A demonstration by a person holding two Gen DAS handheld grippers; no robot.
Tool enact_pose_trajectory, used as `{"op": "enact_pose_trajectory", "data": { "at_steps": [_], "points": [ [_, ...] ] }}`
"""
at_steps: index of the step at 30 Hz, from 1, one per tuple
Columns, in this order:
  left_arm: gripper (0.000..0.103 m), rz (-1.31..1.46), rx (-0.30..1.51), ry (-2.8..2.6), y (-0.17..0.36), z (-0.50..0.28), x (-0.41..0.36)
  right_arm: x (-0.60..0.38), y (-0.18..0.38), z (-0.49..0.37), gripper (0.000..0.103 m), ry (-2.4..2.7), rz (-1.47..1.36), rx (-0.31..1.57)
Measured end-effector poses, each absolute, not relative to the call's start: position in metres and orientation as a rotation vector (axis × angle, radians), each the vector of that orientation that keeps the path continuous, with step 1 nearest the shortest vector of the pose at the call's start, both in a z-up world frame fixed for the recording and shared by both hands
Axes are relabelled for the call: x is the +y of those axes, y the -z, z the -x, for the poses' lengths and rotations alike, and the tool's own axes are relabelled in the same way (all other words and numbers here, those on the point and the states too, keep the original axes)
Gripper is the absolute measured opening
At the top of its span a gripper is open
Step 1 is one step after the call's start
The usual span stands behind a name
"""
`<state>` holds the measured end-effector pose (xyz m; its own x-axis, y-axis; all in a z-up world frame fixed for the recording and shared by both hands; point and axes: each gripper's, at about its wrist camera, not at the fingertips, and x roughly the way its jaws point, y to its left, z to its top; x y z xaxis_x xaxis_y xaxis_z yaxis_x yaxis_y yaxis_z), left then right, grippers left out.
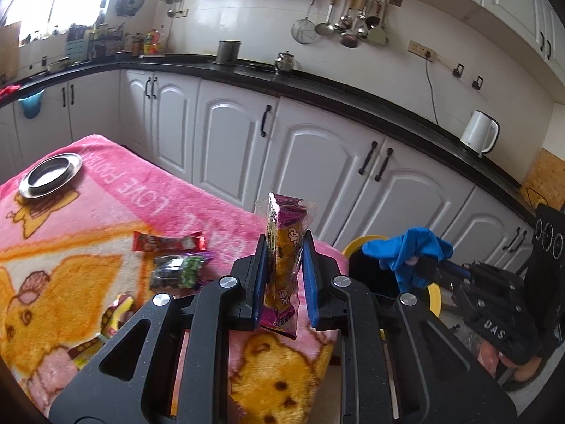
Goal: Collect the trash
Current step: 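Carry the purple wrapper in the left gripper over the bin while the right carries the blue cloth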
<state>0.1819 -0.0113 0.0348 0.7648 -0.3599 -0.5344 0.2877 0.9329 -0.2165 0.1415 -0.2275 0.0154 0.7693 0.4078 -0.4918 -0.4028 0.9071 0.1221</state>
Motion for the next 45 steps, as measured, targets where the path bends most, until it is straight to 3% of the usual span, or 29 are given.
{"op": "enact_pose_trajectory", "data": {
  "at_steps": [19,45],
  "points": [
    [0.013,0.069,0.602,0.482,-0.029,-0.175,-0.088,-0.313,-0.018,-0.14,0.008,-0.23,-0.095,0.501],
    [0.013,0.007,0.706,0.629,0.019,-0.201,-0.195,-0.409,0.027,-0.136,0.008,-0.024,-0.213,0.569]
  ]
}}
